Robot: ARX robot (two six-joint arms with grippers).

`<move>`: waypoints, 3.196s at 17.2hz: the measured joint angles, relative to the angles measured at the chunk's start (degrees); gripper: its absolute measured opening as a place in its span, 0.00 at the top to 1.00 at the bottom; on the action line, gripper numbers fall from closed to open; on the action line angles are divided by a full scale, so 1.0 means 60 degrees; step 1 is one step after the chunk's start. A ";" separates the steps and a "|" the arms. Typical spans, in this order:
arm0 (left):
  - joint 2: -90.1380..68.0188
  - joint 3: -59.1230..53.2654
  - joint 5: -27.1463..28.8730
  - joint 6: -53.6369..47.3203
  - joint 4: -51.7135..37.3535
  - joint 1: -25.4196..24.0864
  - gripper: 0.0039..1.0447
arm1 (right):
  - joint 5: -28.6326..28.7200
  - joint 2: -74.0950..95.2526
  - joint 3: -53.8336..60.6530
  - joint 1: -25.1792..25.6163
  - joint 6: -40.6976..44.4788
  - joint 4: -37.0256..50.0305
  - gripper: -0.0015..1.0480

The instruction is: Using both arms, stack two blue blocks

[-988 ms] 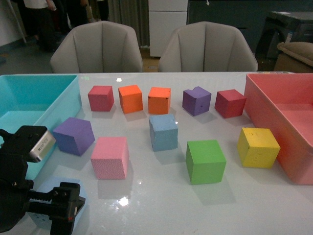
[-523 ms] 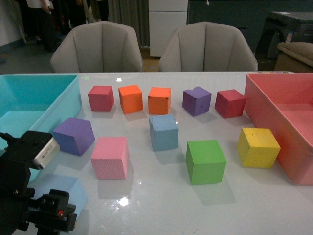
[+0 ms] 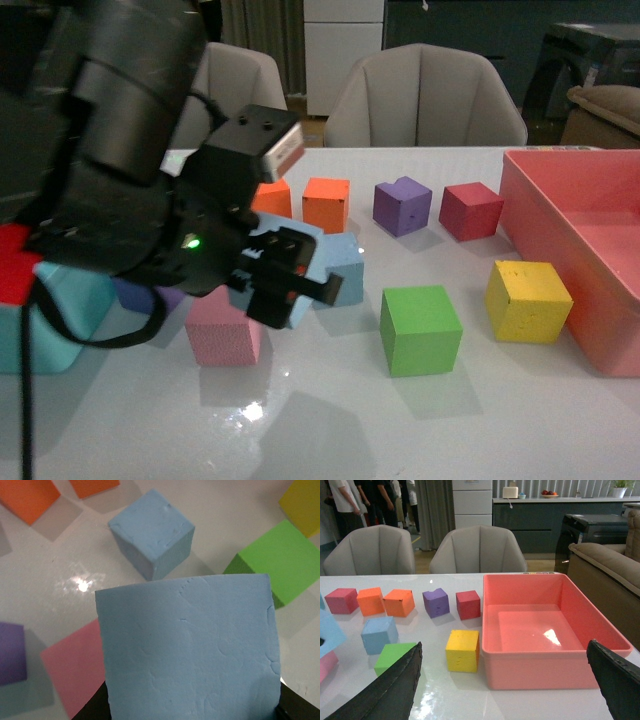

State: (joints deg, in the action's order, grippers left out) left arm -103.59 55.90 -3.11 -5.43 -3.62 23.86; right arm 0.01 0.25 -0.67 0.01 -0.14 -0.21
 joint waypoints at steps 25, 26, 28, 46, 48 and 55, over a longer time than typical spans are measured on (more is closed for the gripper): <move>-0.4546 0.6328 0.0973 0.1362 0.2240 0.0393 0.05 | 0.0000 0.0000 0.0000 0.0000 0.0000 0.0000 0.06; -0.4532 0.6328 0.1027 0.1355 0.2211 0.0393 0.07 | 0.0000 0.0000 0.0000 0.0000 0.0000 0.0000 0.06; -0.4470 0.6328 0.1126 0.1326 0.2080 0.0393 0.06 | 0.0000 0.0000 0.0000 0.0000 0.0000 0.0000 0.06; 0.3217 -0.1978 0.4510 0.1075 -0.7176 -0.0095 0.55 | 0.0000 0.0000 0.0000 0.0000 0.0000 0.0004 0.06; 0.4127 -0.3774 0.4044 0.1078 -0.7501 -0.0736 0.74 | 0.0004 0.0000 0.0000 0.0000 0.0000 0.0000 0.06; 0.6706 -0.7104 0.2357 0.1042 -0.7563 -0.2189 0.99 | 0.0000 0.0000 0.0000 0.0000 0.0000 0.0004 0.06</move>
State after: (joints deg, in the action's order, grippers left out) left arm -63.35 13.28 11.03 0.82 -48.99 10.72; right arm 0.01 0.25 -0.67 0.01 -0.14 -0.19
